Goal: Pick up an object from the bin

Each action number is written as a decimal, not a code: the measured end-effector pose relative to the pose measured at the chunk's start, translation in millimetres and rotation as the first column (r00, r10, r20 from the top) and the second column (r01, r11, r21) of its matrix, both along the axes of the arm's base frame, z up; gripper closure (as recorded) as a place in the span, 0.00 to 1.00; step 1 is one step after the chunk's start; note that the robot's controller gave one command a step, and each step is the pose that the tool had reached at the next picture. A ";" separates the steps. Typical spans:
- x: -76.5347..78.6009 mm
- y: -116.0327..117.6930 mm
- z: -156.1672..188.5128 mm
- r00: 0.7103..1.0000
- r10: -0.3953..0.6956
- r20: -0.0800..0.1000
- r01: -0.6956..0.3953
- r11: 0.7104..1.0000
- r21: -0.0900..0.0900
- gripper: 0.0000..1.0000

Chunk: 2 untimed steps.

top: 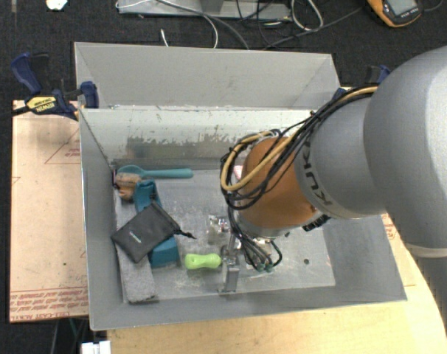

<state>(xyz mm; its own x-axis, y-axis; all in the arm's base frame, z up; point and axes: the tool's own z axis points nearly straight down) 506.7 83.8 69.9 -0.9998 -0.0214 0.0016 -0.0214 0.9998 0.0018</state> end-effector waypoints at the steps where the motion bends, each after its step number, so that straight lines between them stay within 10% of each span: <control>1: 0.1 0.0 0.3 1.000 0.000 0.000 0.000 1.000 0.000 1.00; 2: -0.1 0.0 -0.1 1.000 0.000 0.000 0.000 1.000 0.000 0.00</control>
Offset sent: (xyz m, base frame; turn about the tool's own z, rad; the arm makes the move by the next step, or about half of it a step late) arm 0.0000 0.0000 0.0000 0.0000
